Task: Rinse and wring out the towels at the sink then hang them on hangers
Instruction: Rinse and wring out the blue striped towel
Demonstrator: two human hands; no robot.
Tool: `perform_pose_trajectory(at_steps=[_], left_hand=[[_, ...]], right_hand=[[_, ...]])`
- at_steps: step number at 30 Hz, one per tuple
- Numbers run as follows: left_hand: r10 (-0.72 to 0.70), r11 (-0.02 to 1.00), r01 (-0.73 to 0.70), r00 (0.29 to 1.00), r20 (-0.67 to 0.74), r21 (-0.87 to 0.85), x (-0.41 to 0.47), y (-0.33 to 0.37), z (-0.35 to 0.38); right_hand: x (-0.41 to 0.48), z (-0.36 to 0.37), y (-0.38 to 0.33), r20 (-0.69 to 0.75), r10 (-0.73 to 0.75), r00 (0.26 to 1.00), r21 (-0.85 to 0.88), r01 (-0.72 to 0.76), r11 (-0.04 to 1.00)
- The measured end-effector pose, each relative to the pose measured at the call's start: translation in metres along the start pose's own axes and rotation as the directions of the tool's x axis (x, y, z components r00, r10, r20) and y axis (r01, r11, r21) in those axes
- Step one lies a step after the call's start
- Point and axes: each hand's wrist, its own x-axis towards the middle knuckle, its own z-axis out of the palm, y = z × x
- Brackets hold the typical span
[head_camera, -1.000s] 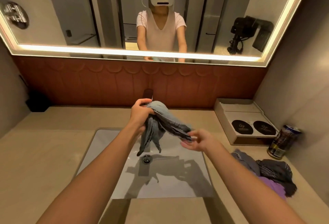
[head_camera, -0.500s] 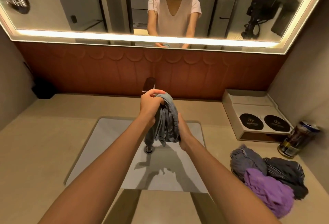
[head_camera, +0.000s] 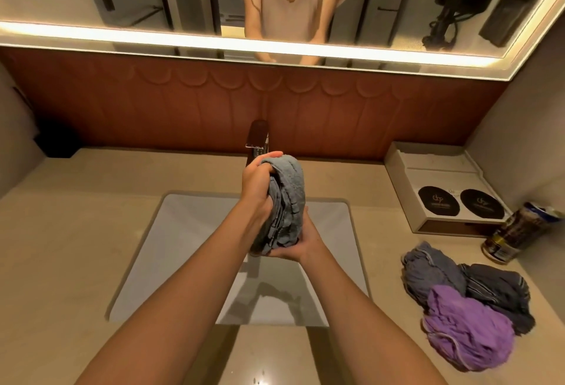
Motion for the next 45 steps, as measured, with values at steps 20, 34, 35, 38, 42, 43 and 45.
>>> perform_pose_trajectory(at_steps=[20, 34, 35, 38, 42, 43, 45], left_hand=[[-0.349, 0.878, 0.376, 0.926, -0.141, 0.298, 0.006, -0.008, -0.039], [0.22, -0.13, -0.801, 0.552, 0.805, 0.585, -0.005, -0.042, -0.085], [0.222, -0.317, -0.761, 0.521, 0.824, 0.566, -0.003, -0.041, -0.087], [0.312, -0.683, -0.529, 0.411, 0.857, 0.503, 0.007, -0.042, -0.089], [0.38, -0.82, -0.385, 0.186, 0.906, 0.423, 0.025, -0.037, -0.087], [0.373, -0.832, -0.382, 0.15, 0.916, 0.402, 0.028, -0.035, -0.085], [0.339, -0.861, -0.372, 0.084, 0.937, 0.345, 0.036, -0.033, -0.082]], right_hand=[[0.003, -0.015, -0.044, -0.313, -0.469, 0.826, -0.11, 0.459, 0.881], [-0.043, -0.01, -0.051, -0.418, -0.363, 0.833, -0.433, 0.169, 0.886], [-0.046, -0.008, -0.05, -0.4, -0.342, 0.85, -0.465, 0.134, 0.875], [-0.054, 0.004, -0.041, -0.309, -0.326, 0.893, -0.573, 0.098, 0.814], [-0.055, 0.009, -0.032, -0.369, -0.306, 0.878, -0.579, 0.04, 0.814], [-0.057, 0.011, -0.03, -0.385, -0.311, 0.869, -0.599, 0.021, 0.801], [-0.063, 0.015, -0.03, -0.364, -0.319, 0.875, -0.649, 0.008, 0.761]])
